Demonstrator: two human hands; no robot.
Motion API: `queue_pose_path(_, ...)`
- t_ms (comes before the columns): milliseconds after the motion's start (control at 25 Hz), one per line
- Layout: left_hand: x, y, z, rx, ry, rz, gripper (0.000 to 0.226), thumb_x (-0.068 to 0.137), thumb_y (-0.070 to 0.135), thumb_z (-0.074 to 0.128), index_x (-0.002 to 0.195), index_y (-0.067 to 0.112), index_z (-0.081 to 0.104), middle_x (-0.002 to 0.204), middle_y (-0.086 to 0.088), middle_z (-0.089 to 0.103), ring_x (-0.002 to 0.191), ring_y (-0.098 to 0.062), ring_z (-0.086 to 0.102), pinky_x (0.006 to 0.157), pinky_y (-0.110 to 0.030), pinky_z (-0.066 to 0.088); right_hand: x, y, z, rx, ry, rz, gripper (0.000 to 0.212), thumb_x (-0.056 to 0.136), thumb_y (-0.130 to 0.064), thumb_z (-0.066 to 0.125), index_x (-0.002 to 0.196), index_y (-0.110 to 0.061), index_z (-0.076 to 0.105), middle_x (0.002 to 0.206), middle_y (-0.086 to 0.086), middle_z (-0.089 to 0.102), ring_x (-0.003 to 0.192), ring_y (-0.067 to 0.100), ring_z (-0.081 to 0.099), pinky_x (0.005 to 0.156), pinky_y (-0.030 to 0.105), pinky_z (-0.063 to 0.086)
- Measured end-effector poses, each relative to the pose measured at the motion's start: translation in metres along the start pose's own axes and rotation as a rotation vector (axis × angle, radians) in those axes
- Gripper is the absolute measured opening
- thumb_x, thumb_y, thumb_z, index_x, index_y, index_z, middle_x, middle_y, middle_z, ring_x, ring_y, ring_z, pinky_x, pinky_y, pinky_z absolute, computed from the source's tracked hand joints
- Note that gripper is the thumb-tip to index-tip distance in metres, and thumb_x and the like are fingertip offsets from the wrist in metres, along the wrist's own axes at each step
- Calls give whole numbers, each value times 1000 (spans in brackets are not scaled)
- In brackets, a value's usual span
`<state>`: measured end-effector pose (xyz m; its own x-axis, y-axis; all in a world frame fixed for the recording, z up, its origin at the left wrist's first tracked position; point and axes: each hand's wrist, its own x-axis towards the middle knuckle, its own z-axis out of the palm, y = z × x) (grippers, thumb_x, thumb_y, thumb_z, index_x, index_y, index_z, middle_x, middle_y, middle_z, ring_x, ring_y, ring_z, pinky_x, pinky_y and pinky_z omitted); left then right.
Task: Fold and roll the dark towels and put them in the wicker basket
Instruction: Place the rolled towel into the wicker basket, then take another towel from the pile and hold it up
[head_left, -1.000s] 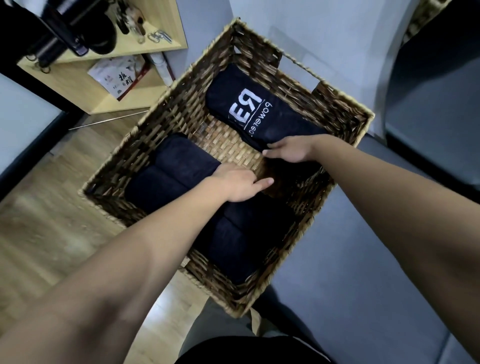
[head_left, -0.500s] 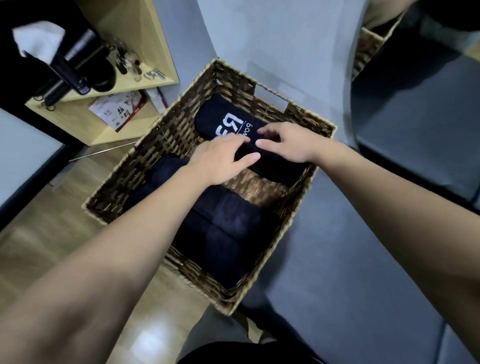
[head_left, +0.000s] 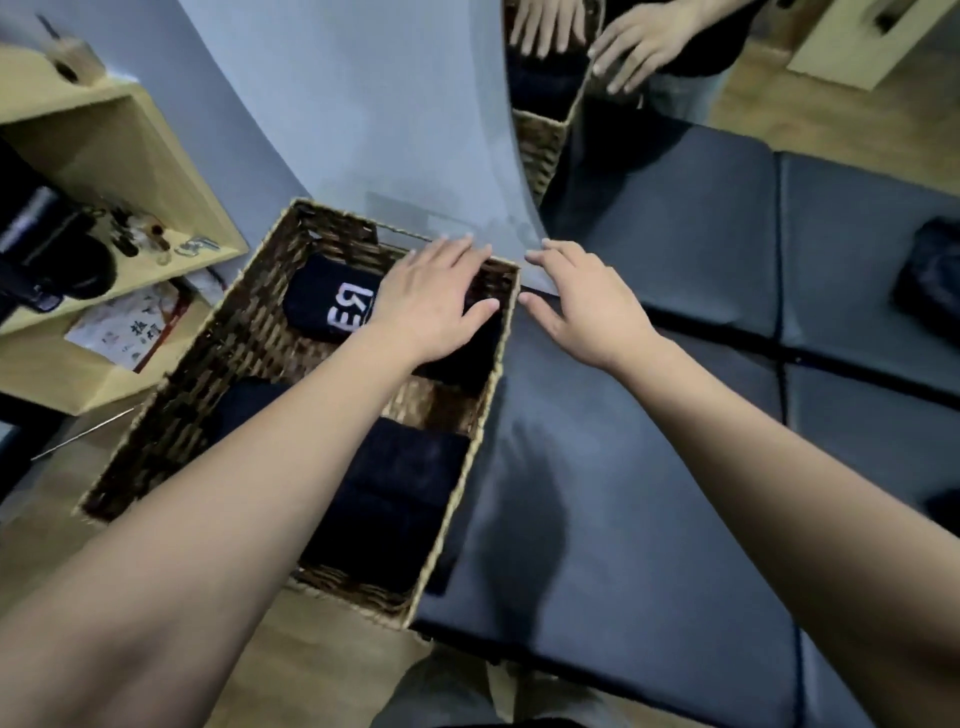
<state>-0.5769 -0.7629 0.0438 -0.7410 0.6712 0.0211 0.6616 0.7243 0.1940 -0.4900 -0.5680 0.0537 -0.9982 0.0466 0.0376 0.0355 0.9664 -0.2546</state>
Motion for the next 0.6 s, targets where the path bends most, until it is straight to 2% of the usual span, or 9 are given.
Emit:
queue_pose_path(280,6,147,23,31,-103,218,69,99,48,52,158,25,26,168,0,20,154,-23,18,123,-44,21,-140,93,-16,62,64,311,56,100,-44,55,147,-15,46,154,9,42,133,33,49,105,49,44)
queue_pose_path(600,-16,374,73,-12,-206,519,65,101,45,50,158,25,26,168,2,17,155,-21,14,124,-45,20,-347,203,-60,95,150,645,56,102,-43,53,150,-18,42,158,5,38,132,30,49,107,45,42)
